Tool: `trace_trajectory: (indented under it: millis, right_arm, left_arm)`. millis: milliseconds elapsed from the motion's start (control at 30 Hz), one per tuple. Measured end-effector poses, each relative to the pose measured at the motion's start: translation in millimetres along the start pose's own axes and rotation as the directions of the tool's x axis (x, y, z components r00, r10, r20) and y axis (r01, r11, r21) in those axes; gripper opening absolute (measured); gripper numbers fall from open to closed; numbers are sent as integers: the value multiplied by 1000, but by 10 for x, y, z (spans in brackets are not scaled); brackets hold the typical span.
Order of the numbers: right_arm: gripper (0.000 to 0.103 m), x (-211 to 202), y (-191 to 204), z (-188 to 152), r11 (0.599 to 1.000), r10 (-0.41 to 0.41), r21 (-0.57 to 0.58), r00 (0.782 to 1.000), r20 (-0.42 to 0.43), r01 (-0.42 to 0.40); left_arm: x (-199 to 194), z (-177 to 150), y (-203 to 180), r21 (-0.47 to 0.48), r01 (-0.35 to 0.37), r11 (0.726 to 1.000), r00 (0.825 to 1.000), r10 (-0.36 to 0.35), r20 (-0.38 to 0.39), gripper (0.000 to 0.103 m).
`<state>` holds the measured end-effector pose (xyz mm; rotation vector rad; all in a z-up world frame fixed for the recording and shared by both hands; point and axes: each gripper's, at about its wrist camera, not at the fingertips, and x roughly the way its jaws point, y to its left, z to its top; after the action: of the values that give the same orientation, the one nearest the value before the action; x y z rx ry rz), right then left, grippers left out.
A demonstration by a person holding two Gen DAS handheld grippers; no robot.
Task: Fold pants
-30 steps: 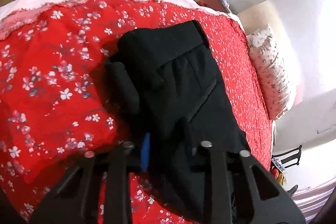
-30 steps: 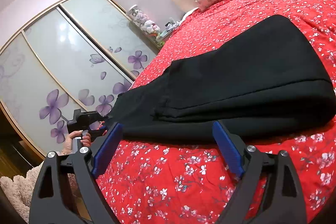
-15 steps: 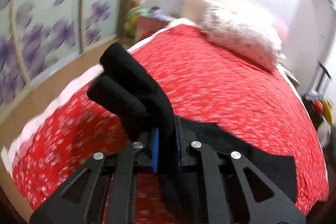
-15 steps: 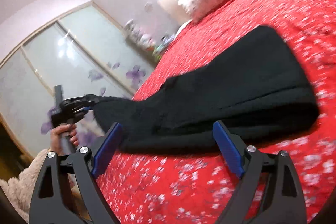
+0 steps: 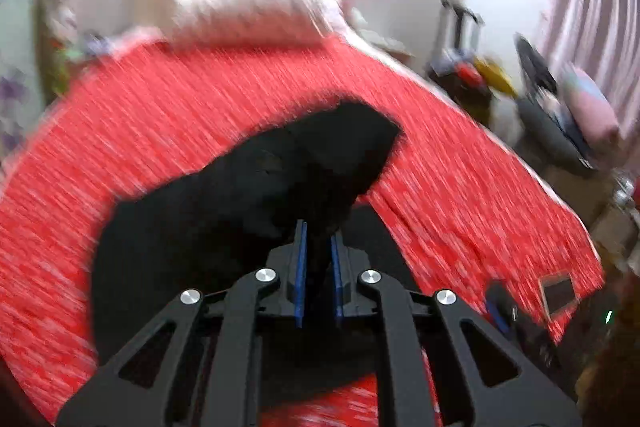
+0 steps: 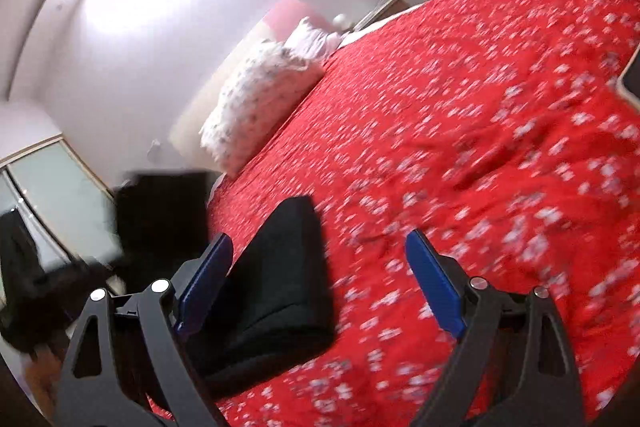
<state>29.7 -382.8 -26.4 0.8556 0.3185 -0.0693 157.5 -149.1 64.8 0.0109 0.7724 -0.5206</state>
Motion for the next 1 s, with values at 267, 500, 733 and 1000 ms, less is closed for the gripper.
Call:
trace_trajectory:
  millis: [267, 500, 733, 1000]
  right_arm:
    - [90, 81, -12, -10, 1000, -15, -1, 1000, -8, 15]
    - [90, 90, 11, -3, 1000, -23, -7, 1000, -11, 23]
    - [93, 115, 55, 5, 1000, -8, -14, 1000, -16, 7]
    - [77, 511, 130, 252, 972, 229, 112, 938, -261, -207]
  left_arm:
    - [233, -356, -144, 10, 26, 1000, 998, -25, -55, 9]
    - [81, -524, -321, 84, 56, 995, 998, -52, -44, 1]
    - [-54, -574, -90, -65, 179, 982, 983, -181, -33, 64]
    - [-720, -801, 282, -66, 45, 997, 997, -40, 67, 98]
